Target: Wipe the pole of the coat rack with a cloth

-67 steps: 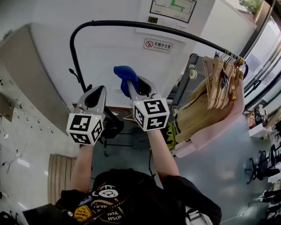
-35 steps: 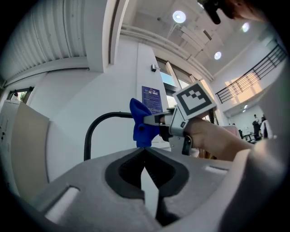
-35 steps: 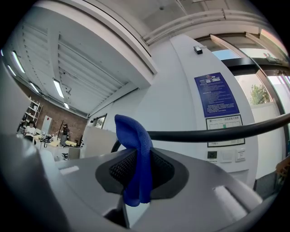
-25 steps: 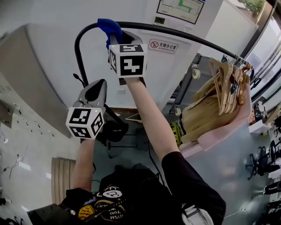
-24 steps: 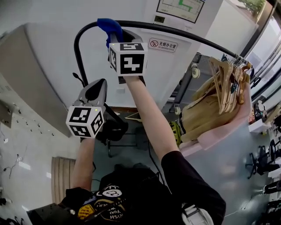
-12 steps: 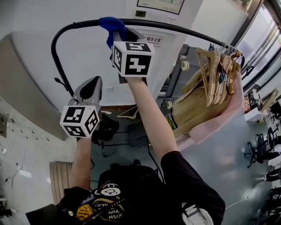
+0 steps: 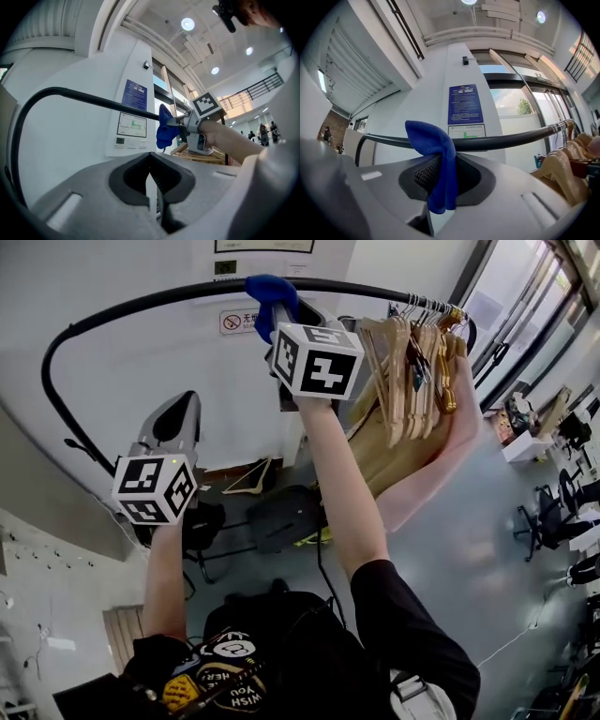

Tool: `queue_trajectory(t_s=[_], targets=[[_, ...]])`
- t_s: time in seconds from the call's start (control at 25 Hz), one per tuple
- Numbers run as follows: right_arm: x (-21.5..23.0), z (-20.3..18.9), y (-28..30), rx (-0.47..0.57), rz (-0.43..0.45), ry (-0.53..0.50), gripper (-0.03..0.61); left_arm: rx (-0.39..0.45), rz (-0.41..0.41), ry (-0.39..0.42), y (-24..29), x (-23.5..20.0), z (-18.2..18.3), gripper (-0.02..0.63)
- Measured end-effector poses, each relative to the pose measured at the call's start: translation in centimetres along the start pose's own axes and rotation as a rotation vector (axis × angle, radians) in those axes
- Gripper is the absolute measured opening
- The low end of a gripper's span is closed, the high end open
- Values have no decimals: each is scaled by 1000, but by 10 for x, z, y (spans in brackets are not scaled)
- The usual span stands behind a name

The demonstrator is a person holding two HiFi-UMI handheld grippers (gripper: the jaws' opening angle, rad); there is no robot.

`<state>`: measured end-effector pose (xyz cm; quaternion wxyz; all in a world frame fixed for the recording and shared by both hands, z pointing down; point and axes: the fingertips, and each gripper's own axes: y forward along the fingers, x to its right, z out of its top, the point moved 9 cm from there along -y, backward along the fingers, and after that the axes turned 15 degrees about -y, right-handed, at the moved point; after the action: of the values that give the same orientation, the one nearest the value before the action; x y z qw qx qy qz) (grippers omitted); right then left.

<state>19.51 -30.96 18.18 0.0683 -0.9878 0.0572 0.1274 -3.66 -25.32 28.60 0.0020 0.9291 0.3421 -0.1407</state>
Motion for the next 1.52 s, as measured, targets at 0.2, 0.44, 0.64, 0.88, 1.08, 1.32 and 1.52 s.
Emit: queue_trajectory(t_s=[0.2,0.44,0.64,0.88,1.08,1.32,1.52], targets=[[73,-17,-18,-26,-105,21,78,1,-45,20,30,27,-1,2],[106,-28,-24,-51,-162,7,77,-3,-74,48,41,47,0,2],[83,-23,-21,-34,-126,3,77,-9,-49,48,33,42,-1,2],[11,-3,-4,7,25,-8,77,9,15,52,2,18,8,2],[-67,14,19,41,171,11,77,39,116,52,-44,-16,19,3],[-165,34,49,71,314,18,77,83,247,59,-108,-60,35,2],[-220,47,61,83,397,38,77,112,321,66,-153,-76,45,2]])
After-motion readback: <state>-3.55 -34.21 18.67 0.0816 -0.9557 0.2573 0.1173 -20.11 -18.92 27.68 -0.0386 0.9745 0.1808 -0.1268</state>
